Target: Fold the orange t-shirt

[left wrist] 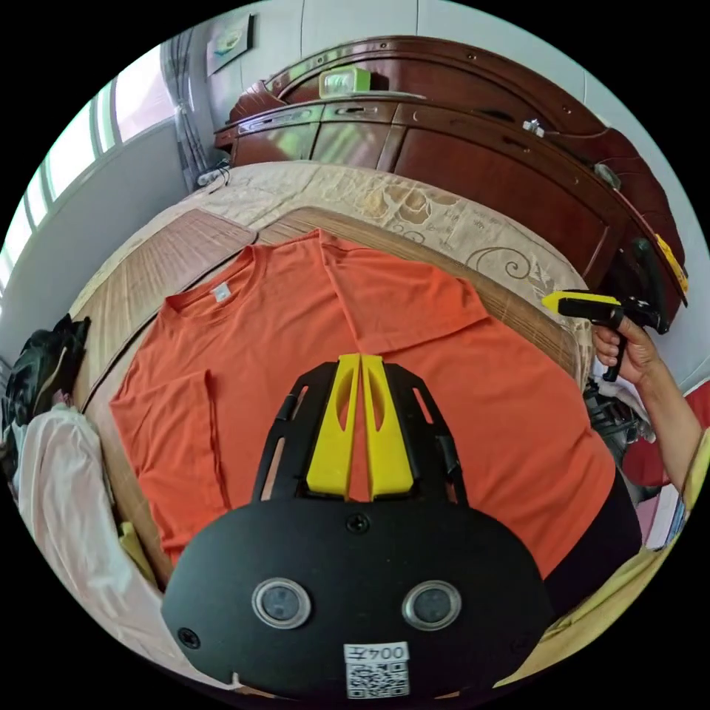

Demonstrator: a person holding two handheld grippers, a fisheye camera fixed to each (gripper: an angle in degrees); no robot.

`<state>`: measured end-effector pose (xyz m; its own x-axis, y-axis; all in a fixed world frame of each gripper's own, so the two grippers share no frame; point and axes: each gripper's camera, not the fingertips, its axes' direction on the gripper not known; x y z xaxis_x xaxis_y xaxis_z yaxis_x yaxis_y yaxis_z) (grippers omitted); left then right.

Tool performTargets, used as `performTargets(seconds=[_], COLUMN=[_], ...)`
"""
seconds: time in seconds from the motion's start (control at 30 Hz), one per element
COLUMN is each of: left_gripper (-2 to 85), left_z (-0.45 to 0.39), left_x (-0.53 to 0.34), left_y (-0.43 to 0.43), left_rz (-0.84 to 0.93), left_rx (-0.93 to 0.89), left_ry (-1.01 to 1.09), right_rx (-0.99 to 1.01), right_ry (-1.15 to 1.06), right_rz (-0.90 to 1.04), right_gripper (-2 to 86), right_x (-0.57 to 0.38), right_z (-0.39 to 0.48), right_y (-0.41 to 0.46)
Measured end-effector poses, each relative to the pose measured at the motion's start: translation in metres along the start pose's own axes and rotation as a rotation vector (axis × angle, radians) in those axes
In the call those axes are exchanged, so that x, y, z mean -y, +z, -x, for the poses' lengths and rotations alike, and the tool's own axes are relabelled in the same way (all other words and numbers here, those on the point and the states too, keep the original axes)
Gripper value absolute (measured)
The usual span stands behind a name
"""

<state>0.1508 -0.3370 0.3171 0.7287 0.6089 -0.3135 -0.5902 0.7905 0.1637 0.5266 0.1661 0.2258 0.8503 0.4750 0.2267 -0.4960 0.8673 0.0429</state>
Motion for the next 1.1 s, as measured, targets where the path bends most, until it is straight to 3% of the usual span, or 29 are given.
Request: performTargets(seconds=[0.27, 0.47, 0.7, 1.1], left_gripper=[0.8, 2.7, 7.1, 11.6], left_z=[0.032, 0.025, -0.001, 0.009], left_x=[-0.242, -0.351, -0.382, -0.412], left_y=[-0.130, -0.160, -0.136, -0.119], left_rz=[0.099, 0.145, 0.234, 0.318], left_rx=[-0.023, -0.107, -0.178, -0.163], left_ry=[-0.360, -0.555, -0.548, -0.595], right_rx=[0.006, 0.012, 0.023, -0.020], right_ry=[-0.148, -0.184, -0.209, -0.154], right_rz=[0.055, 0.037, -0.002, 0.006], right_gripper=[1.2, -0.5, -0.4, 1.7], right_x=[-0.114, -0.135, -0.141, -0.163], right_z=[0.078, 0.114, 0.131, 0.075], right_y=[-0.047, -0.062, -0.097, -0.139])
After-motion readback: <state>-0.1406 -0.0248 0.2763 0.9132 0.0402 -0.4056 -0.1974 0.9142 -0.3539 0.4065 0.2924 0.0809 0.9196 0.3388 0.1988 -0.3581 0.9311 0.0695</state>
